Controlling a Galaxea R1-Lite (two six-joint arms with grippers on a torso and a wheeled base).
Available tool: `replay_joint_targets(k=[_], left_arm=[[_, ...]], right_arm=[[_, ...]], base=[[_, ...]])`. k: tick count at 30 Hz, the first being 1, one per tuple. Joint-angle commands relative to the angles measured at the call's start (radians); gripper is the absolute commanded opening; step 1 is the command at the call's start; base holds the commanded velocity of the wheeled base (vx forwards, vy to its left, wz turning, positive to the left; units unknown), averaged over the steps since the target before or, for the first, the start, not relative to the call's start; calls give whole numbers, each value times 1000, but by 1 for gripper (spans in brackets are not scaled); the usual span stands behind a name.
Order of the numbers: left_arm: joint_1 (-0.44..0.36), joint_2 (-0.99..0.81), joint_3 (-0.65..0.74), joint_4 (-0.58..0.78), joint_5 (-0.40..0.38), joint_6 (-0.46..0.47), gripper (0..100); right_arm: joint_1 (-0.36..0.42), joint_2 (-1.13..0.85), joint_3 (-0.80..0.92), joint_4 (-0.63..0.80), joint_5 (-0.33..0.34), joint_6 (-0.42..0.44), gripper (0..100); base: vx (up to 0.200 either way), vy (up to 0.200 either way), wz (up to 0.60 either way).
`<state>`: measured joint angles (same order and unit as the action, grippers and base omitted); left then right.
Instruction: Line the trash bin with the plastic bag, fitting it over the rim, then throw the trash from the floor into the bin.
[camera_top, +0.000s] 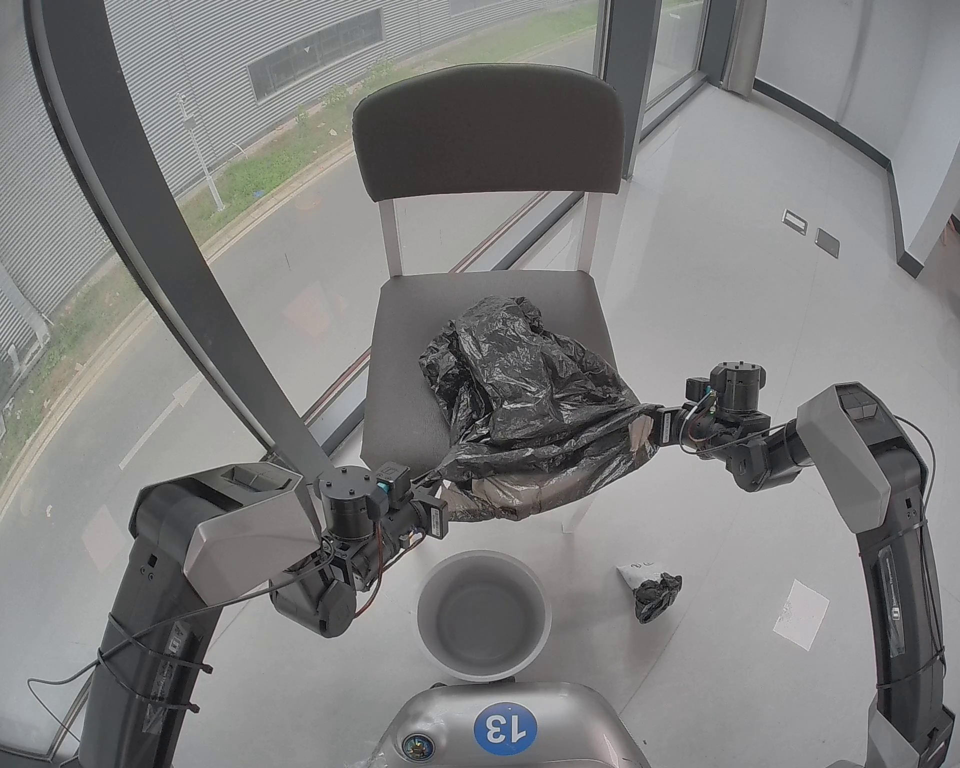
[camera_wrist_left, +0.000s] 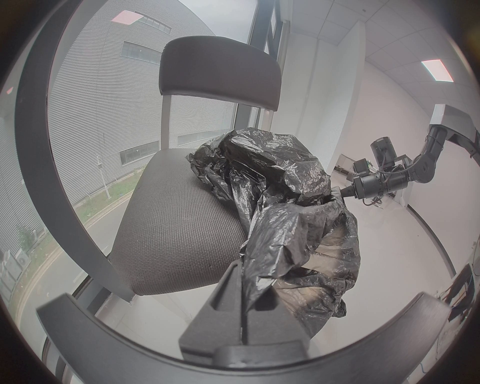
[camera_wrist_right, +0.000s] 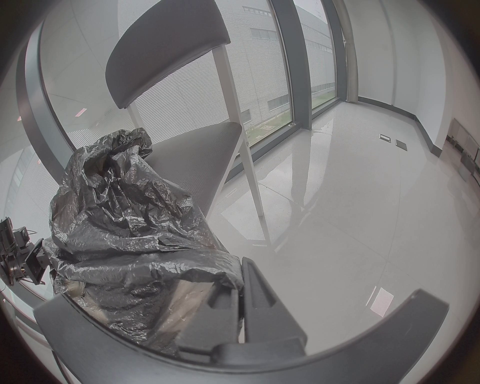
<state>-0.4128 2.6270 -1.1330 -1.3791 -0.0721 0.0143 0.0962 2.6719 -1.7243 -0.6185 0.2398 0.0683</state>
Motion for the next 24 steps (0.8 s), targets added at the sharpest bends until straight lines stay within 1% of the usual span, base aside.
replay_joint_targets(k=[1, 3, 6, 7, 8, 11, 12, 17, 19, 22, 23, 24], left_arm=[[3, -5, 7, -5, 0, -8, 0], [3, -9, 12, -8, 2, -10, 0], [6, -35, 88, -38, 6, -8, 0], [8, -36, 93, -40, 6, -8, 0], [8, -50, 154, -72, 9, -8, 0], [28, -74, 288, -176, 8, -10, 0], [40, -90, 341, -192, 5, -10, 0], [75, -199, 530, -192, 0, -46, 0], [75, -234, 575, -192, -5, -59, 0], [74, -263, 599, -192, -6, -57, 0], [69, -282, 610, -192, -9, -56, 0], [68, -288, 613, -192, -11, -54, 0]], right_arm=[[0, -15, 22, -7, -2, 1, 0], [0, -29, 40, -15, -5, 1, 0], [22, -121, 183, -75, -8, 1, 0], [25, -126, 190, -78, -8, 1, 0], [45, -168, 269, -102, -10, 1, 0], [85, -254, 420, -170, -8, 1, 0], [102, -290, 480, -202, -8, 2, 0], [172, -417, 686, -285, -10, 5, 0], [204, -465, 750, -294, -14, 5, 0], [241, -501, 802, -300, -28, 11, 0], [269, -523, 835, -310, -30, 27, 0], [280, -530, 844, -314, -30, 31, 0]], base=[[0, 0, 0], [0, 0, 0], [0, 0, 0], [0, 0, 0], [0, 0, 0], [0, 0, 0], [0, 0, 0], [0, 0, 0], [0, 0, 0], [0, 0, 0], [0, 0, 0], [0, 0, 0]])
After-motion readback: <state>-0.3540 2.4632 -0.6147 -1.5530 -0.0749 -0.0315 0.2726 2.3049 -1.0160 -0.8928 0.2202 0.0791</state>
